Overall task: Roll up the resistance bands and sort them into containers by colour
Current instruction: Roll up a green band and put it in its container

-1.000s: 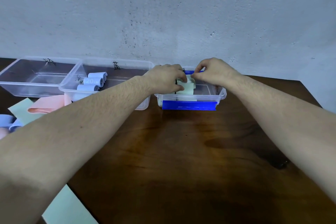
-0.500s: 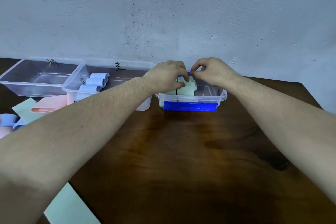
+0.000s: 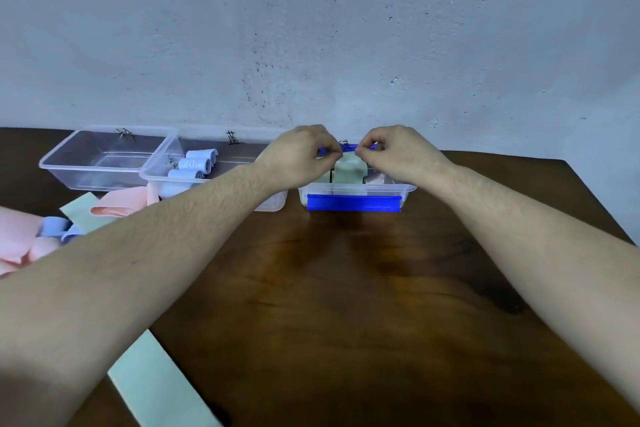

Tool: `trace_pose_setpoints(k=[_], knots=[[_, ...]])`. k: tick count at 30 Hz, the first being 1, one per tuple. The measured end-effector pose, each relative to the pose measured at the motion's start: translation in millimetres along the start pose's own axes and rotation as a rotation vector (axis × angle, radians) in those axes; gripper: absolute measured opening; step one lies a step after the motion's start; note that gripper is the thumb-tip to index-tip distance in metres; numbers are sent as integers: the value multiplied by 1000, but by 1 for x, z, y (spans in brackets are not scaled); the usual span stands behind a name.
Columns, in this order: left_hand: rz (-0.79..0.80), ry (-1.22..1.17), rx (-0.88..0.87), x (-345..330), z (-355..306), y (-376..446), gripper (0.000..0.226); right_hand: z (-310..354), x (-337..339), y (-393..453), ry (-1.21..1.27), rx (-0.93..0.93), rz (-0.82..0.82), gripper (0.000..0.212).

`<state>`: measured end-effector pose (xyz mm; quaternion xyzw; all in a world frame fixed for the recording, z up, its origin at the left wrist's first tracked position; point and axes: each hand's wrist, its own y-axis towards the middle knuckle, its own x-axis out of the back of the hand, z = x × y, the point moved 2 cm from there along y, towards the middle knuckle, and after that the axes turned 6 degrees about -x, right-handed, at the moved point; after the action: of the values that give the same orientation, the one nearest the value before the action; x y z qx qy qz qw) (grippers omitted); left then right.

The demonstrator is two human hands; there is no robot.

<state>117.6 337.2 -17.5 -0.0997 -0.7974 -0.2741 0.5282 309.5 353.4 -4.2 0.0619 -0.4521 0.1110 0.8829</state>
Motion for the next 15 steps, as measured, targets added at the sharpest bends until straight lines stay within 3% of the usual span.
trace_pose_setpoints(k=[9, 15], knots=[[-108, 97, 97, 22, -41, -81, 11, 38, -22, -53, 7, 185, 110, 22], [-81, 185, 224, 31, -71, -162, 12, 65, -65, -89, -29, 326, 310, 20]])
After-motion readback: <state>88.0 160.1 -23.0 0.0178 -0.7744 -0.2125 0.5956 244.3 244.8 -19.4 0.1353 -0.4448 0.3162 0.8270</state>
